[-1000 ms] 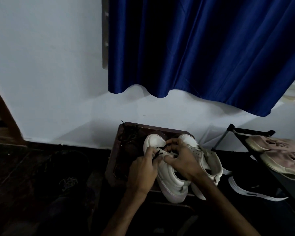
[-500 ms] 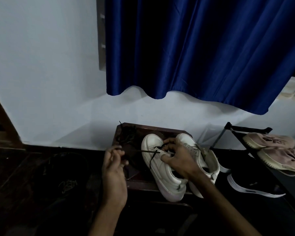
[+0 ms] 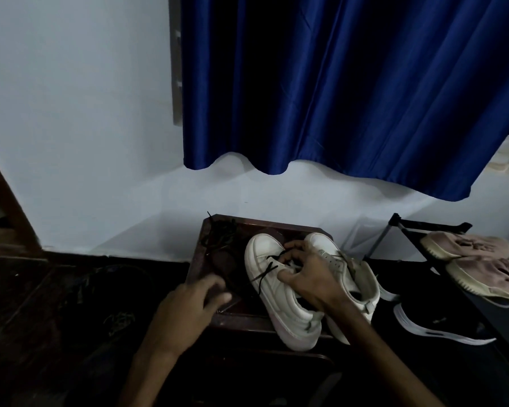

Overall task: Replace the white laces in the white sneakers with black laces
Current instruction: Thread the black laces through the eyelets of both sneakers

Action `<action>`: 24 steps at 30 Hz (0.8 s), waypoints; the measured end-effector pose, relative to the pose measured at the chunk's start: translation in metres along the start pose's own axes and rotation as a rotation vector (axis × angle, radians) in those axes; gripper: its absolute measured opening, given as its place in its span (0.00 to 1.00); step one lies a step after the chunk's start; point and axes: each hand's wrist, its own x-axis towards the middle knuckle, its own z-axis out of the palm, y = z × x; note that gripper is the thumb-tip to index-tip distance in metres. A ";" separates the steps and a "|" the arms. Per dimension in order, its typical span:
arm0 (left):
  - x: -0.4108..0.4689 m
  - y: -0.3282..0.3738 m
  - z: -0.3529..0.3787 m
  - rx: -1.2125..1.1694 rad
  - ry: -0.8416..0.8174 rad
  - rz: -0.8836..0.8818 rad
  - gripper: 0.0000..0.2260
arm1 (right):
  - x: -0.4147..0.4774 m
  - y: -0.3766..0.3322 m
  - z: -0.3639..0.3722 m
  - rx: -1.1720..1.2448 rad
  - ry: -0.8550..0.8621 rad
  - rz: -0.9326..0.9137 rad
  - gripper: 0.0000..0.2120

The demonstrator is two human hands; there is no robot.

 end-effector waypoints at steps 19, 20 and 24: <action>-0.014 -0.006 0.024 -0.030 -0.109 0.271 0.15 | 0.014 -0.023 -0.010 -0.502 -0.192 -0.303 0.13; -0.013 -0.007 0.025 -0.011 -0.103 0.285 0.15 | 0.019 -0.031 -0.009 -0.605 -0.265 -0.300 0.11; -0.007 -0.011 0.031 0.087 -0.094 0.346 0.14 | 0.035 -0.058 -0.006 -0.945 -0.377 -0.376 0.08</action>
